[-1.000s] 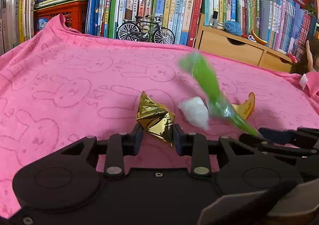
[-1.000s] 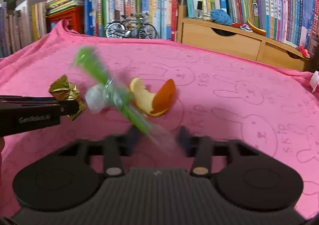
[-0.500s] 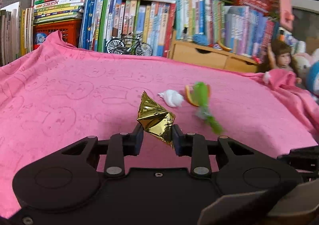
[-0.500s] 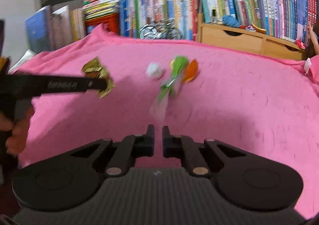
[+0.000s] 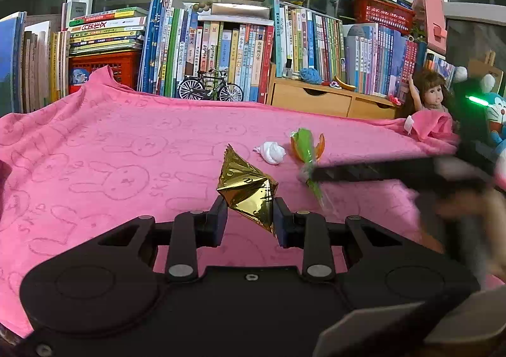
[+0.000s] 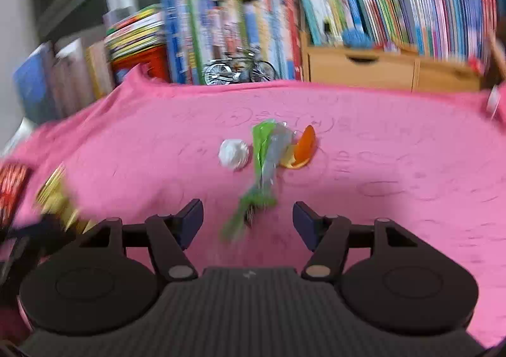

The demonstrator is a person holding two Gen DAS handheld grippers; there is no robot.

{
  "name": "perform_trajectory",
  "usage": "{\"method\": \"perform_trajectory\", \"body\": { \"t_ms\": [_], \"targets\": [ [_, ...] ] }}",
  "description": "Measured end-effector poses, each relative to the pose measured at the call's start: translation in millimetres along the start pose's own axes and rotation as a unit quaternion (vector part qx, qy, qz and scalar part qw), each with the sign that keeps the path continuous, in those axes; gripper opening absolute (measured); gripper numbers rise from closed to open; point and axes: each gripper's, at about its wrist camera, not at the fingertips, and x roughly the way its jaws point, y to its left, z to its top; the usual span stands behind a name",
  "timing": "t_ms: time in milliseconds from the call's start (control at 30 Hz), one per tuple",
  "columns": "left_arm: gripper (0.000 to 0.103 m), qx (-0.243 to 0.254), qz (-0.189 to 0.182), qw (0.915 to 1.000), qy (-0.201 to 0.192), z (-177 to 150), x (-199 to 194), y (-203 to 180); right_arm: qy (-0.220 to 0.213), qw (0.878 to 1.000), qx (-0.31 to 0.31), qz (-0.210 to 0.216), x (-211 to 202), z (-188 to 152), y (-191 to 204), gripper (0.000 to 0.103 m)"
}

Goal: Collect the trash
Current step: 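Lower the gold foil and green strip into the bin and open both tools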

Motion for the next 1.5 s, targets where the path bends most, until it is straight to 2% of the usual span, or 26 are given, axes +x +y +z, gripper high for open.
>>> {"method": "perform_trajectory", "body": {
  "t_ms": [67, 100, 167, 200, 267, 333, 600, 833, 933, 1033, 1200, 1300, 1500],
  "targets": [
    [0.029, 0.000, -0.001, 1.0000, 0.000, -2.6, -2.6, 3.0, 0.011, 1.000, 0.016, -0.020, 24.7, 4.0, 0.5, 0.075],
    [0.029, 0.001, 0.000, 1.0000, 0.002, -3.6, -2.4, 3.8, 0.020, 0.999, 0.021, -0.029, 34.1, 4.9, 0.5, 0.067],
    [0.029, 0.002, 0.001, 1.0000, 0.005, -6.5, -3.2, 6.2, 0.026, 0.998, 0.025, -0.044, 41.8, 3.6, 1.4, 0.042],
    [0.029, 0.003, 0.001, 1.0000, 0.007, -7.1, -2.8, 7.5, 0.022, 0.998, 0.019, -0.050, 38.6, 2.3, 3.0, 0.037],
    [0.029, 0.002, 0.001, 1.0000, 0.010, -9.2, -3.2, 10.1, 0.014, 0.999, 0.012, -0.031, 25.0, -3.2, 3.8, 0.037],
    [0.029, 0.001, 0.002, 0.9999, 0.013, -10.8, -3.6, 10.6, 0.005, 0.999, -0.008, -0.031, 8.3, -10.2, 5.6, 0.037],
    [0.029, -0.001, -0.019, 0.9996, 0.022, -22.6, -20.3, -4.9, -0.033, 0.999, -0.037, 0.003, -83.9, -44.4, 9.3, 0.037],
    [0.029, -0.020, -0.049, 0.9973, 0.052, -62.6, -54.7, -24.5, -0.073, 0.997, -0.021, 0.018, -155.9, -110.6, 10.7, 0.037],
    [0.029, -0.039, -0.057, 0.9949, 0.074, -82.7, -74.9, -27.3, -0.094, 0.996, -0.014, -0.001, -181.8, -142.8, 14.0, 0.037],
    [0.029, -0.041, -0.063, 0.9931, 0.090, -101.8, -92.0, -29.8, -0.092, 0.996, 0.008, -0.009, -198.2, -173.9, 13.6, 0.037],
    [0.029, -0.016, -0.066, 0.9893, 0.129, -136.4, -99.2, -30.1, -0.104, 0.993, 0.038, 0.037, -211.4, -234.6, 13.2, 0.037],
    [0.029, -0.017, -0.055, 0.9836, 0.171, -163.1, -89.6, -28.8, -0.070, 0.996, 0.044, 0.023, -202.1, -264.8, 16.4, 0.037],
    [0.029, 0.004, -0.040, 0.9719, 0.232, -204.6, -73.0, -30.5, -0.001, 0.992, 0.125, 0.015, -176.9, -299.0, 3.9, 0.037]
  ]
}}
